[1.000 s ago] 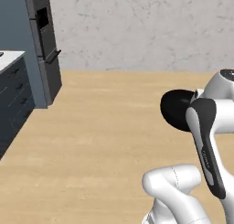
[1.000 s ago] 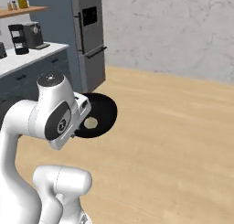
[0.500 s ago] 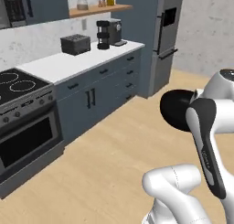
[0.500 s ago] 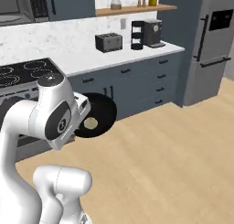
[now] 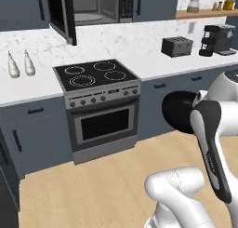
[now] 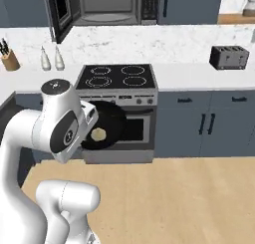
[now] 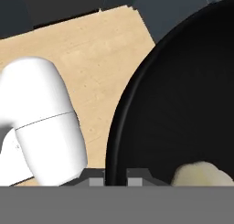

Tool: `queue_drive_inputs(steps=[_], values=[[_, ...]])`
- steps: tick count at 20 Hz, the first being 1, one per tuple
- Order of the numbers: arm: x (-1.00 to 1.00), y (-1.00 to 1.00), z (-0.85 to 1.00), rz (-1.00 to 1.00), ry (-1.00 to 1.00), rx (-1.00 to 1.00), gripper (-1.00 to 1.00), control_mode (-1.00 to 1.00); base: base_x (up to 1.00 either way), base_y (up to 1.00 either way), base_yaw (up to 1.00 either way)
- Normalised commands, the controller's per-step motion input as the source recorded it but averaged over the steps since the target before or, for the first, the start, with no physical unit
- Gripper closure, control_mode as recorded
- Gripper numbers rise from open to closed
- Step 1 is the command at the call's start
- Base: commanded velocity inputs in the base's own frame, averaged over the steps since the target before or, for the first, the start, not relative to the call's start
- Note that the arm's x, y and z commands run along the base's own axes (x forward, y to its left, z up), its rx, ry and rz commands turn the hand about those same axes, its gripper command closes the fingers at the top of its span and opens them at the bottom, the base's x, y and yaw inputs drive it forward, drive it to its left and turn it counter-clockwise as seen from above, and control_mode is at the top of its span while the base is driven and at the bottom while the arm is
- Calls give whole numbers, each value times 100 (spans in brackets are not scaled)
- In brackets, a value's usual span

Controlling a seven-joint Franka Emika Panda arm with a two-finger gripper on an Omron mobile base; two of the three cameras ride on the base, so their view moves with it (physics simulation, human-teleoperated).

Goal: Pick the garlic from the sink and place it in the bowl. Then pick the bowl and place it in the microwave. Then close the microwave door and press the start button.

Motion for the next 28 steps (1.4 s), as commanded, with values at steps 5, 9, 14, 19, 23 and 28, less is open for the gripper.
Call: queue_drive_inputs(steps=[5,9,14,19,23,28], values=[[0,0,0,0,0,0,100,100,100,-25,57],[0,0,0,0,0,0,100,100,95,-60,30],[0,0,0,0,0,0,100,100,83,-71,28],[0,0,0,0,0,0,100,100,72,-19,25],[0,0,0,0,0,0,100,100,86,-3,22],[0,0,0,0,0,0,100,100,62,-8,19]])
